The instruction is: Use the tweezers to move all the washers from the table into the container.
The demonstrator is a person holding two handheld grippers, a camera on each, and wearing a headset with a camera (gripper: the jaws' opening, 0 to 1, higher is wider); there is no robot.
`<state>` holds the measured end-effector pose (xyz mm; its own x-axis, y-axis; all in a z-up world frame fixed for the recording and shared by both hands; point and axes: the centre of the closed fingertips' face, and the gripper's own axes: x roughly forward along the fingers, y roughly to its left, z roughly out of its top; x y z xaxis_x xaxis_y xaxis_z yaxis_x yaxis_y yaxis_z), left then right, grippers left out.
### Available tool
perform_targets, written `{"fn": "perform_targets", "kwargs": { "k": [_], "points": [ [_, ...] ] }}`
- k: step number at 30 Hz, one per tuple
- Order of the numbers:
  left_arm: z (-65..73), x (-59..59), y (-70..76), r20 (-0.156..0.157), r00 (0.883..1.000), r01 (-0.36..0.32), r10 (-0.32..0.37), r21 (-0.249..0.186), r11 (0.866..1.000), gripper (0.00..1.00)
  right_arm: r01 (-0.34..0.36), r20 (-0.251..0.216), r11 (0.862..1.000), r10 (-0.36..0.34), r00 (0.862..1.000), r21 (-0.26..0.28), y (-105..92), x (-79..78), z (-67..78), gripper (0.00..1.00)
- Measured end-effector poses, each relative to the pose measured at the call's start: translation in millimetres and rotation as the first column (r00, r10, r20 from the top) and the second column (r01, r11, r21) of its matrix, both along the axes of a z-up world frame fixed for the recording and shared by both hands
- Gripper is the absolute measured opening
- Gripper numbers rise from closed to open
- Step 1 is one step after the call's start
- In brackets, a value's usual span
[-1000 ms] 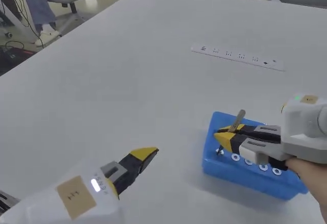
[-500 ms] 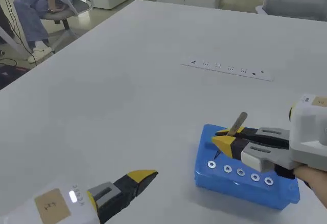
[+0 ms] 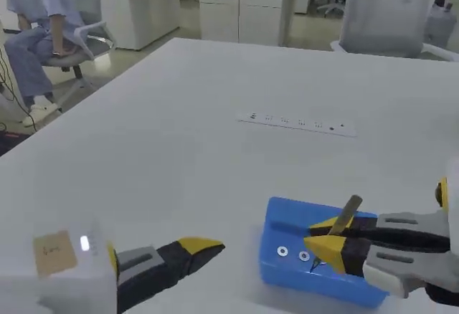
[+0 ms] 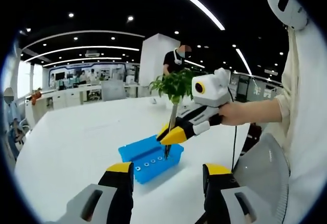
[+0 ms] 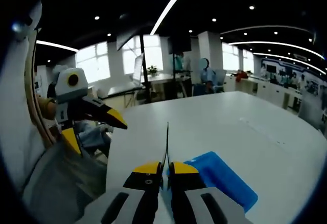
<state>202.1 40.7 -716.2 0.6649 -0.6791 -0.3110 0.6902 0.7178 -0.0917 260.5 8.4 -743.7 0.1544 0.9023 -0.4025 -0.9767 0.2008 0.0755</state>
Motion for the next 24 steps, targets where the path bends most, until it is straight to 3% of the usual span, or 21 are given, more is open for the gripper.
{"fn": "perform_targets", "kwargs": {
  "k": [5, 9, 17, 24],
  "points": [
    [14.6, -0.1, -20.2, -0.002, 0.995, 0.103, -0.103, -0.027, 0.994, 0.48, -0.056, -0.007, 0.997, 0.056, 0.998, -0.061, -14.3, -24.0, -8.5, 0.04],
    [21.7, -2.2, -38.0, -0.004, 0.982, 0.187, -0.188, -0.041, 0.981, 0.41, -0.102, -0.021, 0.989, 0.101, 0.995, -0.104, -23.7, -41.1, -17.2, 0.04],
    [20.2, -9.5, -74.8, -0.007, 0.930, 0.367, -0.367, -0.011, 0.930, 0.26, -0.189, -0.038, 0.967, 0.186, 0.982, -0.169, -37.6, -72.2, -28.2, 0.04],
    [19.0, -16.8, -98.1, -0.014, 0.883, 0.469, -0.469, 0.004, 0.883, 0.16, -0.227, -0.050, 0.958, 0.222, 0.974, -0.174, -41.9, -88.1, -28.4, 0.04]
  ]
}}
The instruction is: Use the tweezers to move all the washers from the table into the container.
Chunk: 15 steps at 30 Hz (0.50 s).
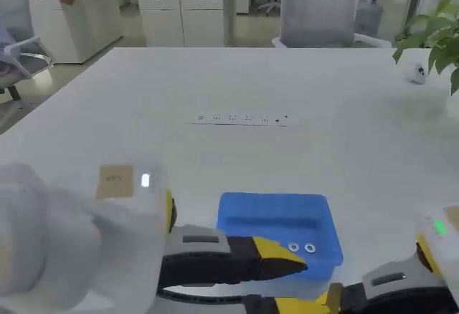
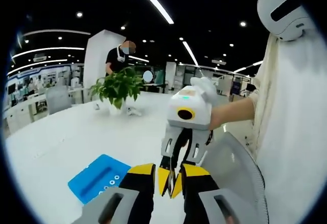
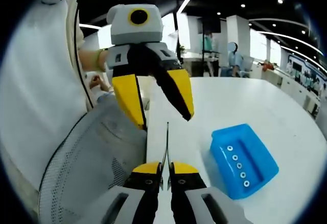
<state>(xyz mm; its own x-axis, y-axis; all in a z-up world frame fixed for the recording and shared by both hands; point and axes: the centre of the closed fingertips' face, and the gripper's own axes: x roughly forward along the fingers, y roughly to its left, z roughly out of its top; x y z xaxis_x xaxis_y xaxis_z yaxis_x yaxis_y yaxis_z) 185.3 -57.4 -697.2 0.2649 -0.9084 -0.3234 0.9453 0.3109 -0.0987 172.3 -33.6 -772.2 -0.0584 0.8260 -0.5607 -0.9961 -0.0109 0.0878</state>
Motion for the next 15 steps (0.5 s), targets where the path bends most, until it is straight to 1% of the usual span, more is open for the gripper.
{"fn": "perform_targets", "kwargs": {
  "k": [3, 5, 7, 8, 10, 11, 13, 15],
  "points": [
    [-1.8, -3.2, -8.3, -0.011, 0.999, 0.039, -0.038, 0.006, 0.999, 0.15, -0.011, 0.008, 1.000, 0.011, 1.000, -0.019, -3.1, -4.3, -2.2, 0.04],
    [-3.3, -4.6, -12.2, -0.008, 0.998, 0.059, -0.059, 0.016, 0.998, 0.11, -0.014, 0.005, 1.000, 0.014, 1.000, -0.024, -5.0, -6.2, -3.5, 0.04],
    [-4.2, -6.8, -15.4, -0.011, 0.997, 0.081, -0.081, 0.023, 0.996, 0.08, -0.012, 0.007, 1.000, 0.012, 1.000, -0.029, -6.8, -7.1, -4.9, 0.04],
    [-4.5, -6.9, -16.3, -0.008, 0.996, 0.085, -0.085, 0.025, 0.996, 0.05, -0.011, 0.005, 0.999, 0.011, 1.000, -0.032, -7.5, -7.3, -5.6, 0.04],
    [-5.0, -9.0, -18.1, -0.016, 0.995, 0.099, -0.099, 0.026, 0.995, 0.03, -0.012, 0.009, 0.999, 0.013, 1.000, -0.037, -8.8, -7.8, -6.9, 0.04],
    [-5.9, -10.0, -18.6, -0.015, 0.994, 0.107, -0.107, 0.031, 0.994, 0.00, -0.011, 0.009, 0.999, 0.012, 1.000, -0.039, -9.0, -7.7, -7.2, 0.04],
    [-6.8, -9.8, -18.9, -0.014, 0.994, 0.112, -0.111, 0.034, 0.993, 0.00, -0.011, 0.012, 0.999, 0.012, 1.000, -0.044, -9.4, -7.0, -8.0, 0.04],
    [-8.1, -9.0, -18.6, -0.019, 0.993, 0.114, -0.114, 0.038, 0.993, 0.00, -0.010, 0.021, 0.999, 0.011, 1.000, -0.052, -10.2, -5.6, -9.5, 0.04]
  ]
}}
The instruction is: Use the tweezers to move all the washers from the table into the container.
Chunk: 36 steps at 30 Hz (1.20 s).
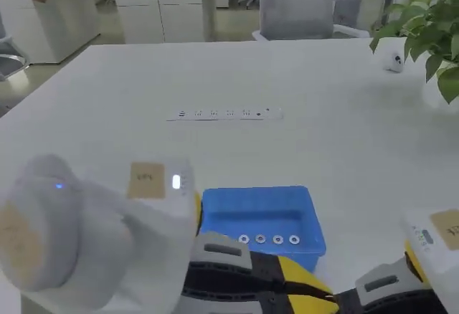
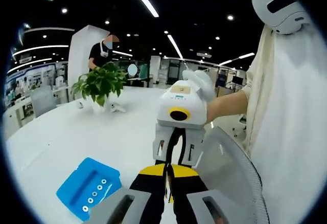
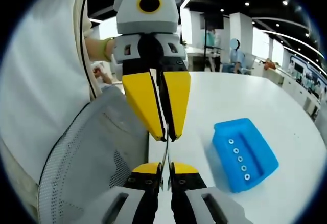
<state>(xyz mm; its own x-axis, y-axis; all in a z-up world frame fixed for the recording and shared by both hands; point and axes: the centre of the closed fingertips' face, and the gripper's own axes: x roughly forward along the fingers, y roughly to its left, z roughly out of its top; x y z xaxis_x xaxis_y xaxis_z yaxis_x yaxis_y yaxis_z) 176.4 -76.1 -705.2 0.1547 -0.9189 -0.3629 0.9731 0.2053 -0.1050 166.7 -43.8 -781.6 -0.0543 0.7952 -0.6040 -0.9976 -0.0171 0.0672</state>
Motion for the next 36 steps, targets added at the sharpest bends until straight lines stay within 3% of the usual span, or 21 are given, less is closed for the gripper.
{"fn": "perform_targets", "kwargs": {
  "k": [4, 9, 10, 12, 16, 22, 25, 30, 36],
  "points": [
    [-3.3, 3.0, 3.0, -0.004, 1.000, 0.011, -0.011, 0.017, 1.000, 0.00, 0.005, 0.005, 1.000, -0.005, 1.000, -0.006, -0.7, 2.8, -2.5, 0.04],
    [-15.2, 7.0, 14.7, 0.009, 1.000, 0.025, -0.026, 0.089, 0.996, 0.00, 0.011, 0.023, 1.000, -0.011, 1.000, -0.024, -1.4, 10.7, -9.3, 0.04],
    [-20.4, 8.5, 18.8, 0.021, 0.999, 0.027, -0.029, 0.117, 0.993, 0.00, 0.009, 0.029, 1.000, -0.008, 1.000, -0.029, -1.7, 11.8, -11.1, 0.05],
    [-30.5, 8.5, 25.0, 0.011, 0.999, 0.033, -0.036, 0.163, 0.986, 0.00, 0.001, 0.046, 0.999, 0.001, 0.999, -0.049, -2.0, 14.7, -17.1, 0.05],
    [-49.1, 11.6, 34.1, 0.006, 0.999, 0.031, -0.033, 0.218, 0.975, 0.00, -0.016, 0.059, 0.997, 0.021, 0.998, -0.075, 0.1, 17.7, -27.9, 0.04],
    [-76.0, 13.8, 43.8, 0.003, 0.999, 0.042, -0.044, 0.289, 0.956, 0.00, -0.092, 0.149, 0.981, 0.118, 0.982, -0.168, 0.8, 22.2, -47.9, 0.03],
    [-84.1, 14.9, 48.6, 0.000, 0.999, 0.038, -0.039, 0.311, 0.950, 0.00, -0.090, 0.147, 0.982, 0.115, 0.982, -0.166, 2.7, 23.1, -50.3, 0.02],
    [-87.6, 15.8, 52.7, -0.015, 1.000, 0.024, -0.021, 0.312, 0.950, 0.00, -0.093, 0.137, 0.982, 0.116, 0.984, -0.167, 4.9, 23.9, -52.7, 0.02],
    [-104.9, 18.2, 59.9, -0.012, 1.000, 0.032, -0.029, 0.375, 0.926, 0.00, -0.090, 0.127, 0.981, 0.113, 0.986, -0.172, 10.8, 28.3, -64.1, 0.04]
  ]
}}
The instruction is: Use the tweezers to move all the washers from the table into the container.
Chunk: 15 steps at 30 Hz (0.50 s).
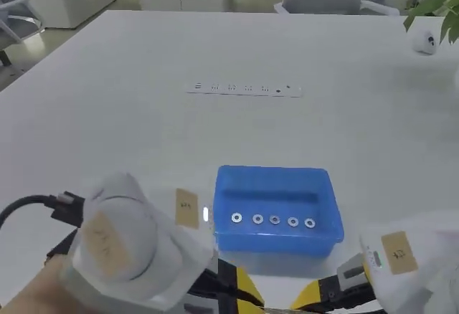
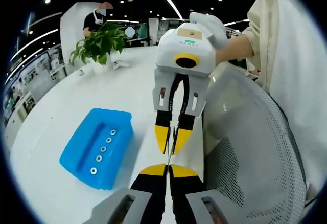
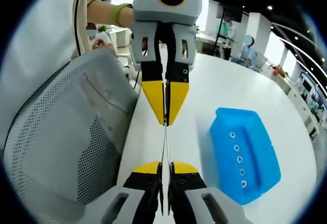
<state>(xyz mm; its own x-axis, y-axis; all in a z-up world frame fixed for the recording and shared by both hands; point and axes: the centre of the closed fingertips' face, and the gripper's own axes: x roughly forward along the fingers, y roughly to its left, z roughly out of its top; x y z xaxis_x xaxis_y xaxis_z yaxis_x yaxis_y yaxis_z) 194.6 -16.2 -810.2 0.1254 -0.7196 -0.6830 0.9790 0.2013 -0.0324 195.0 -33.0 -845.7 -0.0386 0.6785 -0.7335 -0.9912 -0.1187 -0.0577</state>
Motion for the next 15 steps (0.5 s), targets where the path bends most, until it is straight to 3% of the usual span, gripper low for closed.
{"fn": "perform_targets", "kwargs": {
  "k": [6, 8, 15],
  "points": [
    [-20.0, 2.8, 4.3, -0.008, 1.000, 0.023, -0.023, 0.055, 0.998, 0.00, -0.002, -0.019, 1.000, 0.002, 1.000, -0.013, 3.9, 3.8, -17.2, 0.05],
    [-26.7, 3.6, 6.1, -0.029, 0.999, 0.027, -0.026, 0.065, 0.998, 0.00, -0.003, -0.028, 1.000, 0.003, 1.000, -0.016, 4.2, 3.6, -21.9, 0.05],
    [-43.9, 4.0, 10.2, -0.048, 0.998, 0.052, -0.046, 0.115, 0.992, 0.00, 0.030, -0.055, 1.000, -0.030, 0.998, -0.001, 4.8, 4.1, -30.7, 0.05]
  ]
}}
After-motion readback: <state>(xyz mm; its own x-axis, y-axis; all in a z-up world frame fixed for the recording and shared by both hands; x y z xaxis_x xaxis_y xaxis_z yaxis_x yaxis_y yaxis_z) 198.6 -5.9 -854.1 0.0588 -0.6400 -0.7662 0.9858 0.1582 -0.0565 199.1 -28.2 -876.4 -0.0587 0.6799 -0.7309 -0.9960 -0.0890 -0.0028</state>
